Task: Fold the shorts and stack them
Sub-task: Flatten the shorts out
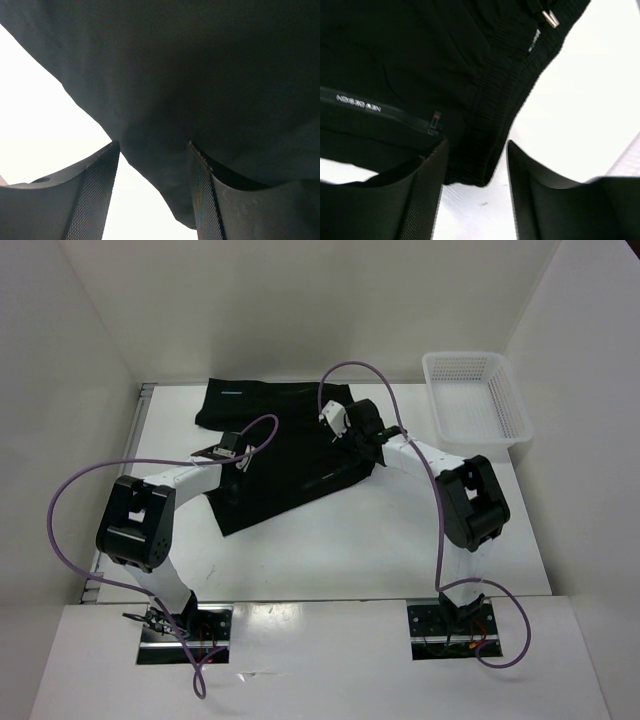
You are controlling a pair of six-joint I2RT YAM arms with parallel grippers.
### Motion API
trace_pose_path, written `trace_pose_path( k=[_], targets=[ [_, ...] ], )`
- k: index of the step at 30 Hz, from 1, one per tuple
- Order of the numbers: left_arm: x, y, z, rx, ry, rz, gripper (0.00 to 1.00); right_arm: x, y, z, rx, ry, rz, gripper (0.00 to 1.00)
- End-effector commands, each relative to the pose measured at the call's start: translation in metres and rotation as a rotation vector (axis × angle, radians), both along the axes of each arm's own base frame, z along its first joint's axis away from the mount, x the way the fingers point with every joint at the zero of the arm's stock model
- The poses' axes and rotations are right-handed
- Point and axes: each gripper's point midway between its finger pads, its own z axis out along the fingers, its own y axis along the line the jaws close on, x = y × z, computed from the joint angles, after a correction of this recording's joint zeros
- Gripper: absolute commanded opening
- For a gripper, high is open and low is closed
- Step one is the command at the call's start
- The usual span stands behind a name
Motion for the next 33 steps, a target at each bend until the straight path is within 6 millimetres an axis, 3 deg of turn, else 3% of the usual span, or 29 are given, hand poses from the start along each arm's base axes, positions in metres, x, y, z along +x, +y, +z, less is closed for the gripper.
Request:
trace_pose_path(
  k=[1, 2, 4, 5, 10, 14, 17, 21, 24, 25, 27, 29, 33],
  targets=[
    [-0.038, -0.001, -0.029, -0.007, 0.156, -0.021, 0.64, 0.011, 0.016, -0.004, 0.031, 0.005, 0.029, 0.53],
    [-0.038, -0.001, -0.029, -0.007, 0.156, -0.021, 0.64, 0.008, 0.017, -0.014, 0.025, 0.034, 0.036, 0.43],
    [-0.039, -0.001, -0.027, -0.007, 0.156, -0.021, 0.64, 0.002, 0.013, -0.039, -0.01, 0.086, 0.043, 0.36],
    [-0.041, 0.0, -0.025, -0.007, 0.157, -0.021, 0.64, 0.0, 0.012, -0.04, -0.016, 0.097, 0.043, 0.29],
    [-0.053, 0.003, -0.027, -0.001, 0.181, -0.021, 0.64, -0.017, 0.005, -0.064, -0.05, 0.165, 0.057, 0.17],
    [-0.058, 0.004, -0.027, 0.002, 0.191, -0.02, 0.63, -0.055, 0.003, -0.089, -0.13, 0.277, 0.148, 0.16],
    [-0.059, 0.004, -0.022, 0.0, 0.184, -0.02, 0.63, -0.102, 0.005, -0.103, -0.233, 0.333, 0.294, 0.13],
    [-0.072, 0.008, -0.019, 0.002, 0.193, -0.02, 0.63, -0.138, 0.008, -0.098, -0.31, 0.324, 0.392, 0.05],
    [-0.081, 0.012, -0.016, 0.012, 0.195, -0.018, 0.63, -0.164, -0.004, -0.094, -0.336, 0.379, 0.443, 0.02],
    [-0.087, 0.014, -0.015, 0.014, 0.201, -0.018, 0.63, -0.18, -0.018, -0.099, -0.377, 0.428, 0.469, 0.02],
    [-0.092, 0.013, -0.013, 0.016, 0.204, -0.027, 0.63, -0.2, -0.02, -0.093, -0.474, 0.409, 0.605, 0.01],
    [-0.095, 0.011, -0.009, 0.014, 0.196, -0.036, 0.63, -0.225, -0.039, -0.097, -0.576, 0.451, 0.68, 0.0],
    [-0.109, 0.006, -0.004, 0.023, 0.209, -0.078, 0.63, -0.251, -0.047, -0.087, -0.652, 0.463, 0.823, 0.0]
  ],
)
